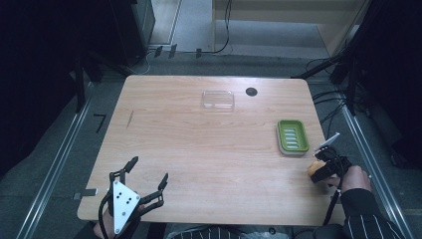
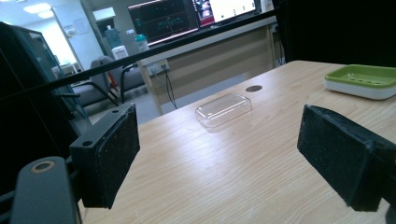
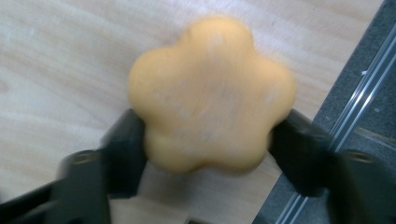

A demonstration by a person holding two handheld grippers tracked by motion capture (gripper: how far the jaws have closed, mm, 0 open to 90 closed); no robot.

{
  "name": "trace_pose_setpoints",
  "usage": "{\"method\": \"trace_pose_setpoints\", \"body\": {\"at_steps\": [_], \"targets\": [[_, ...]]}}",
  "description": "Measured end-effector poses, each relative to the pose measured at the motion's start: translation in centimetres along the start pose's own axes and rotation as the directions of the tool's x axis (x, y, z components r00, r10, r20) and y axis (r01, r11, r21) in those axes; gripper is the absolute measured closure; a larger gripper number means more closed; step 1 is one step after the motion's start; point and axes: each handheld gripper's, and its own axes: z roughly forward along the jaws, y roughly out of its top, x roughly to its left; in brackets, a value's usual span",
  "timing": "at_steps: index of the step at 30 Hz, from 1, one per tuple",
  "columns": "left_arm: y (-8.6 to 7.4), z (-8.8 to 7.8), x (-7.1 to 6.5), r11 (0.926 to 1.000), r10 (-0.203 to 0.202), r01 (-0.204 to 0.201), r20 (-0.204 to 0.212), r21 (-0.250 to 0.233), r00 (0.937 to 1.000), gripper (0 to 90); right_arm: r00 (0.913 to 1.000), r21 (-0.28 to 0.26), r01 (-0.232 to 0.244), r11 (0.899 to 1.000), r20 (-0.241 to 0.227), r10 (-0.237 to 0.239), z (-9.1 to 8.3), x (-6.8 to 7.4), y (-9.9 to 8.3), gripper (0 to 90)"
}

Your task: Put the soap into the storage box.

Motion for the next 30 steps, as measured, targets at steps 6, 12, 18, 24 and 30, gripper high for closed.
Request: {"method": "trace_pose_setpoints", "body": {"at_steps": [6, 12, 18, 24, 30], "targets": [[0.0, 0.0, 0.0, 1.0, 0.001, -0.001, 0.0, 0.001, 1.0, 13.0, 1.0, -0.013, -0.002, 1.0, 0.005, 0.002, 0.1, 0.0, 0.1, 39.9], [0.0, 0.0, 0.0, 1.0, -0.002, 0.002, 0.0, -0.001, 1.0, 13.0, 0.9999, -0.02, -0.008, 1.0, 0.008, 0.008, 0.0, 0.1, 0.1, 40.1], [0.0, 0.0, 0.0, 1.0, -0.002, 0.002, -0.001, -0.001, 1.0, 13.0, 0.9998, -0.038, -0.018, 0.999, 0.003, 0.018, -0.3, -0.2, 0.0, 40.2], [0.0, 0.0, 0.0, 1.0, -0.002, 0.002, -0.001, -0.001, 1.0, 13.0, 0.9996, -0.058, -0.023, 0.998, -0.018, 0.022, -0.6, -0.2, -0.1, 40.1], [0.0, 0.0, 0.0, 1.0, -0.001, 0.001, -0.001, -0.002, 1.0, 13.0, 0.9992, -0.082, -0.034, 0.996, -0.023, 0.032, -1.0, -0.2, -0.2, 40.1]]}}
